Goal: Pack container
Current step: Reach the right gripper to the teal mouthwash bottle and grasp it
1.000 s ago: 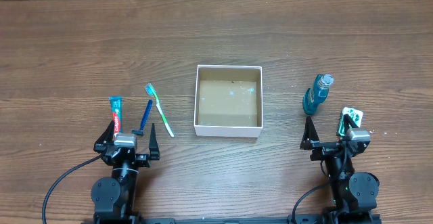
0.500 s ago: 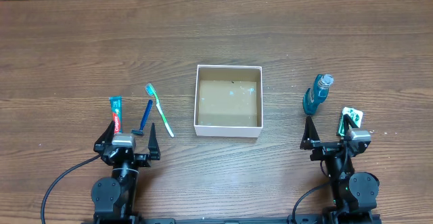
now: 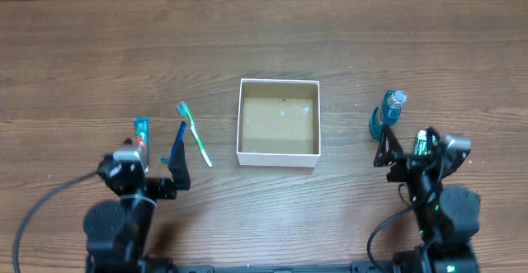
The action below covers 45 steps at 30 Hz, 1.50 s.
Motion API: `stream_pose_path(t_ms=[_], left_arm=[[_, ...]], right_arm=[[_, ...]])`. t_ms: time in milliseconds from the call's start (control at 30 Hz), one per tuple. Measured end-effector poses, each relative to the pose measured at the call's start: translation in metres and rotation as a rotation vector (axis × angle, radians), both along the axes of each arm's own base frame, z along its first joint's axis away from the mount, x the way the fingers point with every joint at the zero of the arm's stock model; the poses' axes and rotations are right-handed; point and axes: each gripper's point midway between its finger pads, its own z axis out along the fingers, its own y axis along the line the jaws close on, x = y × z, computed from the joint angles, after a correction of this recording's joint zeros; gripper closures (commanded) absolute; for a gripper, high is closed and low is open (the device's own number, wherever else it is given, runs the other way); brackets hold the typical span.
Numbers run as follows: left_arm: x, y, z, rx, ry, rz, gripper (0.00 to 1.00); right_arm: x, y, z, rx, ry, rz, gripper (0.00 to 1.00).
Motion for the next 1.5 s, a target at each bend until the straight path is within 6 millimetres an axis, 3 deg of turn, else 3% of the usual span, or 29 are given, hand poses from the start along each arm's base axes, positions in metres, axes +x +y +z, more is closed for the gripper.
stream_pose_path(t_ms=[133, 267, 400, 533, 600, 733, 867, 1100, 1267, 1500], left_arm=[[0.022, -0.002, 0.021, -0.004, 0.14, -0.013, 0.0], [0.038, -0.003, 0.019, -0.007, 0.341, -0.016, 0.0], [0.047, -0.003, 0.013, -0.008, 0.53, -0.015, 0.0], [0.052, -0.003, 0.005, -0.009, 0.637, -0.015, 0.0], [0.053, -0.003, 0.0, -0.009, 0.658, -0.015, 0.0], [0.053, -0.003, -0.002, -0.009, 0.665, -0.015, 0.0], [0.052, -0.003, -0.002, -0.01, 0.67, -0.015, 0.0], [0.052, -0.003, -0.002, -0.01, 0.671, -0.015, 0.0], [0.052, -0.003, -0.003, -0.01, 0.671, -0.015, 0.0], [0.052, -0.003, -0.003, -0.01, 0.671, -0.015, 0.0]], right_arm=[[0.03, -0.007, 0.039, -0.015, 0.113, -0.029, 0.0], [0.064, -0.017, 0.047, -0.048, 0.296, -0.035, 0.0], [0.094, -0.03, 0.018, -0.029, 0.555, -0.034, 0.0], [0.104, -0.032, -0.011, -0.008, 0.729, -0.022, 0.0], [0.105, -0.031, -0.019, -0.004, 0.761, -0.017, 0.0], [0.105, -0.032, -0.016, -0.04, 0.755, 0.0, 0.0], [0.094, -0.034, -0.024, -0.078, 0.814, 0.007, 0.0], [0.09, -0.032, -0.082, -0.111, 1.028, 0.063, 0.0], [0.094, -0.019, -0.098, -0.145, 1.063, 0.117, 0.01], [0.095, -0.018, -0.117, -0.146, 1.116, 0.128, 0.24]])
